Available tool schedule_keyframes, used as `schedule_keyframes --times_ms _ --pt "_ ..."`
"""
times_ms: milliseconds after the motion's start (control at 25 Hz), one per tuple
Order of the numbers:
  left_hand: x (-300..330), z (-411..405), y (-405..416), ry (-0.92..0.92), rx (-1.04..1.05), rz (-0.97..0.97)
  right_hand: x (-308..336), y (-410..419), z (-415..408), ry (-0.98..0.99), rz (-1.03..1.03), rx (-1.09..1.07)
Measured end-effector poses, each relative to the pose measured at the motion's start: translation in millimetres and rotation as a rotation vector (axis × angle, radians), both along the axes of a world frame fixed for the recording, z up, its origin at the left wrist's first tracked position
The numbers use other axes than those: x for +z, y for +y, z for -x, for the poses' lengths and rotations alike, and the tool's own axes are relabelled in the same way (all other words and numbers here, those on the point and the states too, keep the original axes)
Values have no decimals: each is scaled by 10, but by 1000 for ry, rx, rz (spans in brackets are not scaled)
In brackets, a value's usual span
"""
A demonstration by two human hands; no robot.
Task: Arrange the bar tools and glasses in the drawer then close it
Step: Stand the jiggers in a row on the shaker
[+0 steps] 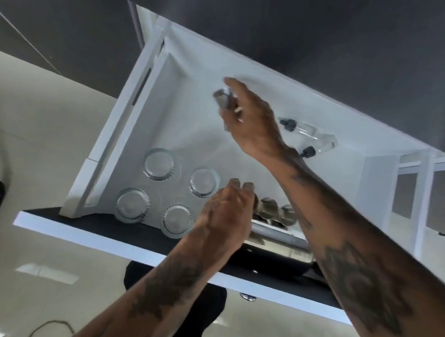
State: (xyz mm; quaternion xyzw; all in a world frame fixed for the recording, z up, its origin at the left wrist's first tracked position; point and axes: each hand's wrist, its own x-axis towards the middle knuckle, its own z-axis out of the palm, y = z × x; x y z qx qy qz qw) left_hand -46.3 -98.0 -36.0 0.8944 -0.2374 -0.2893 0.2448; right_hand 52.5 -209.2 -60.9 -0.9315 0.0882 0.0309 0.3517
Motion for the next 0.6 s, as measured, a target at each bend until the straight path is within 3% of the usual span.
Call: schedule_keyframes --times_ms 80,200,280,400,600 --pt "-55 -34 -24 34 3 10 223 -447 626 -31 -122 -154" --pt "-65 -37 3 49 10 26 370 -902 1522 119 2 -224" --pt "-53 -31 19 41 13 34 297 -1009 1868 257 -68 -223" --pt "-52 -36 3 22 -9 22 135 -993 2078 404 -73 -118" --pt "-63 -53 -12 -6 -14 4 80 -969 2162 388 -22 -36"
